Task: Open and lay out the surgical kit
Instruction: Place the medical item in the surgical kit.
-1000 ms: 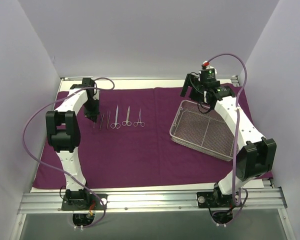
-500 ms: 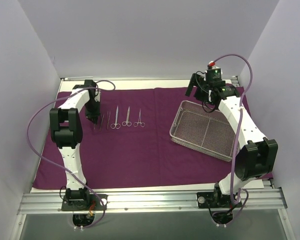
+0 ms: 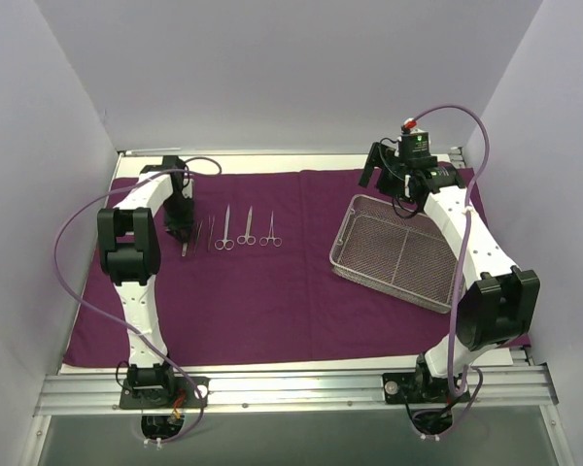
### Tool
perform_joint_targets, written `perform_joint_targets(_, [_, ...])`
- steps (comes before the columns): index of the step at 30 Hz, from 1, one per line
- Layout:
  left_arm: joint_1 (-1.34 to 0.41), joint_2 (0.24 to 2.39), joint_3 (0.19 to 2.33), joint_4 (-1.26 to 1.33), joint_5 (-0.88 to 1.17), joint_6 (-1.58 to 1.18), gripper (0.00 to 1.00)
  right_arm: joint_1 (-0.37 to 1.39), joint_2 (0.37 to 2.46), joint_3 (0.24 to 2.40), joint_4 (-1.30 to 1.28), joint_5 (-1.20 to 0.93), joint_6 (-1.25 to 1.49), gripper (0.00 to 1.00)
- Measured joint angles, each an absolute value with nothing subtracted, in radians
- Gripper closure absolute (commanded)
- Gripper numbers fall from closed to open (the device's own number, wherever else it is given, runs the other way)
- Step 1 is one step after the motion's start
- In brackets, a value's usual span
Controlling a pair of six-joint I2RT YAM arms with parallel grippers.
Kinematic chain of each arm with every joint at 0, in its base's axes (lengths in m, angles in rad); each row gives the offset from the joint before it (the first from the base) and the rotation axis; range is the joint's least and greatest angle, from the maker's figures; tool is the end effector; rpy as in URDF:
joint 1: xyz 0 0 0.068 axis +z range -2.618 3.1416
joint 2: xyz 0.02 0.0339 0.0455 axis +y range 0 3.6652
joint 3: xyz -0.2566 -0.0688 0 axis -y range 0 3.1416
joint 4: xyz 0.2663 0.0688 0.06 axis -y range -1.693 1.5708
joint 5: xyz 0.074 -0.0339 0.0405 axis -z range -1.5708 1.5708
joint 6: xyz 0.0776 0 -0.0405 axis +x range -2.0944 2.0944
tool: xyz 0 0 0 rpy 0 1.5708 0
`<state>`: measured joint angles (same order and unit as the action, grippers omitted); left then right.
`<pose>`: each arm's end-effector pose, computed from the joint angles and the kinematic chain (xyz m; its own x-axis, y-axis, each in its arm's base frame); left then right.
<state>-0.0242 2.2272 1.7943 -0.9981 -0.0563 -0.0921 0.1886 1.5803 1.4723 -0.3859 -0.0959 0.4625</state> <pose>0.4646 -0.0069 0.1095 -0.9873 -0.0680 -0.1439 -0.0748 0.9963 0.0427 0.4179 0.0873 0.3293 -0.5370 0.3497 -0.7677 -0.0334 0.9005 0.4335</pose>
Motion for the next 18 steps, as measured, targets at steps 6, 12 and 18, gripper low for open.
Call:
perform_joint_targets(6, [-0.024, 2.227, 1.8, -0.999, -0.056, -0.097, 0.56, 0.188, 1.581, 1.472, -0.386, -0.099, 0.462, 0.09])
perform_joint_targets(12, [-0.024, 2.208, 1.799, -0.999, -0.055, -0.106, 0.52, 0.188, 1.582, 1.472, -0.385, -0.096, 0.464, 0.09])
perform_joint_targets(18, [-0.022, 2.188, 1.807, -0.997, -0.036, -0.112, 0.55, 0.188, 1.579, 1.437, -0.382, -0.094, 0.487, 0.09])
